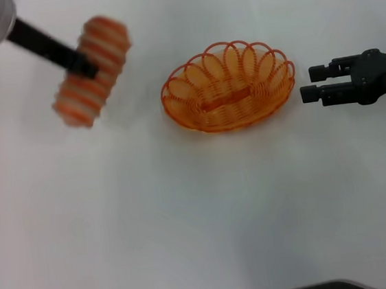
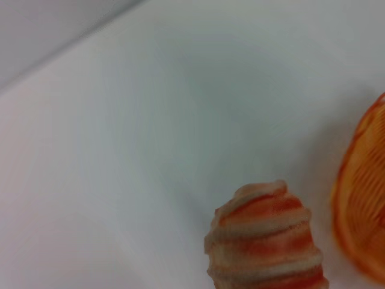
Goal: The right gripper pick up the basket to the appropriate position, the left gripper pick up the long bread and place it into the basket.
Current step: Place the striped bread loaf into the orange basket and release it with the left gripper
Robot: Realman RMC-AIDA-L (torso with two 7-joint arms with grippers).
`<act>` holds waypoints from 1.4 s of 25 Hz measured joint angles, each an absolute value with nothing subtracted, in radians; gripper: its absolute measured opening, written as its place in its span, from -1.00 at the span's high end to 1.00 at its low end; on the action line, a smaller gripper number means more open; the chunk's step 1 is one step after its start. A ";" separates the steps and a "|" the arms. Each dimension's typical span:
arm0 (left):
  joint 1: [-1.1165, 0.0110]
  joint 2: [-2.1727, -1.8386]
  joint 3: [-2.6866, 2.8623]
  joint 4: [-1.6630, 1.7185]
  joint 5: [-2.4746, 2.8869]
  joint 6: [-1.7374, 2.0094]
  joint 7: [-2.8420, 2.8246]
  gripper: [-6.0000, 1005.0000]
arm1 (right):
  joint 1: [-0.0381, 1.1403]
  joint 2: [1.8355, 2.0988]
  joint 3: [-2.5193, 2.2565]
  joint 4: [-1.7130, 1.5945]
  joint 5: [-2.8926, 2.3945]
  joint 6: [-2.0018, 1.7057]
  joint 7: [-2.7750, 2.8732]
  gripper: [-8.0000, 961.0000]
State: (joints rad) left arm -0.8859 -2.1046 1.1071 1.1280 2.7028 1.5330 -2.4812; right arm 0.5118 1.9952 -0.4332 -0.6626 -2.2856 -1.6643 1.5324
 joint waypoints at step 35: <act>-1.012 -2.164 1.293 0.913 2.428 1.310 -2.136 -0.27 | 0.513 2.000 -0.409 -0.650 -2.273 -1.660 1.532 -0.33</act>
